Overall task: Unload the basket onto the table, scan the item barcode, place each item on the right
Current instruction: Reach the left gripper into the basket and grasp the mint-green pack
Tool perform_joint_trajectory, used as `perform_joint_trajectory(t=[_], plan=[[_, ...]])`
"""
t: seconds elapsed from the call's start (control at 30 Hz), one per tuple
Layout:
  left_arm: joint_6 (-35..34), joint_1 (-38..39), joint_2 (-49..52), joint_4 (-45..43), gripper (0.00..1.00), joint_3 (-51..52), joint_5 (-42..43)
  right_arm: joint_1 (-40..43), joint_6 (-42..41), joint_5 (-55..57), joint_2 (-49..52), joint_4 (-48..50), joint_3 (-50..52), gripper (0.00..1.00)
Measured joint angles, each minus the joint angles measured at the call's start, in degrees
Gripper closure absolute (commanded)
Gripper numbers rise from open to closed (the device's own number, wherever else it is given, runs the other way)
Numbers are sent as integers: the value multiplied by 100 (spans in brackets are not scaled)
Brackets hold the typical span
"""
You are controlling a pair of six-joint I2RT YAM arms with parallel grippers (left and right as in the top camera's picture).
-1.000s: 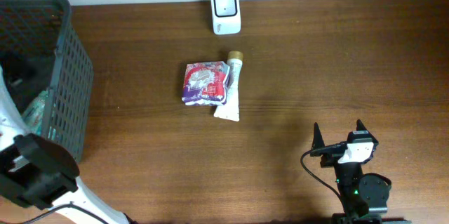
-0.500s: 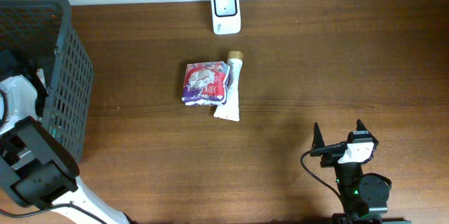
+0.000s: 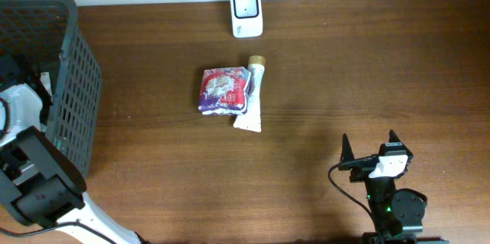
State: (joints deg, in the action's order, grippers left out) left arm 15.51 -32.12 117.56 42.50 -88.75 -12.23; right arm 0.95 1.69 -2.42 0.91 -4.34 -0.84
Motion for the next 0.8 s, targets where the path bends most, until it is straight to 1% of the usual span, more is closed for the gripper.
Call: perform_joint_trajectory(t=[0.03,0.07,0.13,0.17,0.2,0.23,0.3,0.4,0.47,0.5,0.53,0.57,0.6,0.63,0.67,0.7,0.8], plan=[[0,0,0,-24,33,0,7,0,0,0,0,-2,0,1],[2,-4,0,-186,45,7,39,0,2,0,0,-2,0,1],[50,-11,0,-247,55,9,48,0,2,2,0,-2,0,1],[44,-11,4,-262,67,11,68,0,4,2,0,-2,0,1],[59,-11,24,-271,95,11,87,0,2,2,0,0,0,1],[68,-11,96,-269,100,11,92,0,4,2,0,-2,0,1],[94,-11,284,-227,100,11,96,0,2,2,0,0,0,1],[76,-11,297,-61,100,-26,109,0,2,0,0,-2,0,1],[-101,-11,258,31,100,-129,127,0,2,0,0,0,0,1],[-190,-11,186,28,80,-184,133,0,2,0,0,0,0,1],[-297,-11,39,-44,33,-225,131,0,0,2,0,-2,0,1],[-409,-11,-369,-166,22,-317,136,0,0,2,0,-2,0,1],[-444,-11,-643,-260,20,-378,138,0,2,2,0,-2,0,1],[-391,-11,-796,-291,6,-424,153,0,0,0,0,0,0,1],[-177,-11,-925,-286,3,-455,232,0,4,0,0,-2,0,1],[-37,-11,-944,-271,2,-455,267,0,4,2,0,-2,0,1],[927,-11,-911,-199,0,-184,385,0,4,2,0,0,0,1]])
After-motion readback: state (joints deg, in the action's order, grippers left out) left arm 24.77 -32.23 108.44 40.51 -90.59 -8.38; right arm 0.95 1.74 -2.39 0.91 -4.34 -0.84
